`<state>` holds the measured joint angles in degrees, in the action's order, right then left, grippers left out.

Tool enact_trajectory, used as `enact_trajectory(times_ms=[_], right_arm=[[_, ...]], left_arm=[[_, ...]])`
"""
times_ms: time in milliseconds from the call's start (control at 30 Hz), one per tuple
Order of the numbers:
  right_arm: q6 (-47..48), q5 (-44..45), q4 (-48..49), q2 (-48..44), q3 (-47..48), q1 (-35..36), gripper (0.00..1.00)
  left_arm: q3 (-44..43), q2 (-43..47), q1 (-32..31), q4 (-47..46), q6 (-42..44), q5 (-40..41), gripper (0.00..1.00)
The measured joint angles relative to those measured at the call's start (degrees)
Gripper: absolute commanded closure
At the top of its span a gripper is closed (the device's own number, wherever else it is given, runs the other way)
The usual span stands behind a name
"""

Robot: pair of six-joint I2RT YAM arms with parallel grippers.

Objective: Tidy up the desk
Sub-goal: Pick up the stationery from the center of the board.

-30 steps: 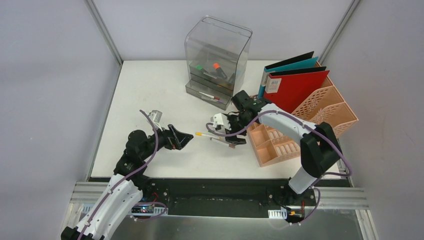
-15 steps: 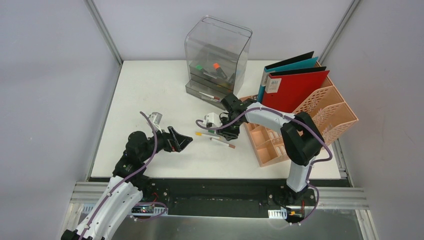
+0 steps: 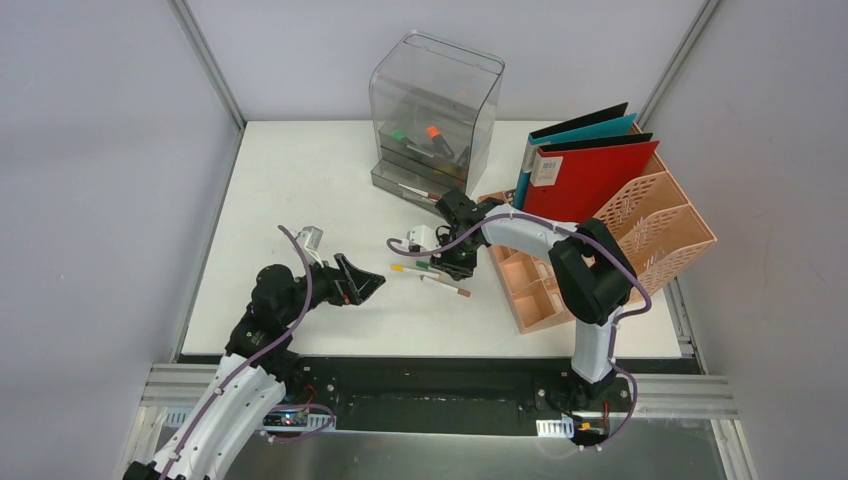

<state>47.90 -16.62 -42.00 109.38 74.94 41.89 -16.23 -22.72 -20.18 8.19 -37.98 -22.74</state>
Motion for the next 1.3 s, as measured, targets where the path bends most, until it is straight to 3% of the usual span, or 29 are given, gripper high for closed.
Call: enact_trajectory(times_ms=[233, 567, 1000, 1300], right_arm=[[-1.31, 2.84, 0.48, 0.2, 0.07, 0.92, 0.68], [-5.38, 5.46, 0.55, 1.79, 2.54, 1.44, 1.0], [-11.08, -0.04, -1.31, -0.85, 3.26, 0.87, 1.0], [-11.63, -14.86, -6.25, -8.83, 5.53, -2.97, 1.0]], left_arm=[[0.5, 1.29, 0.0, 0.37, -1.33, -0.15, 0.02], [3.48, 1.49, 0.0, -5.42, -8.0, -3.02, 0.02], [7.37, 0.11, 0.0, -20.33, -20.13, -5.11, 0.02], [7.82, -1.44, -0.02, -28.39, -25.44, -5.9, 0.01]])
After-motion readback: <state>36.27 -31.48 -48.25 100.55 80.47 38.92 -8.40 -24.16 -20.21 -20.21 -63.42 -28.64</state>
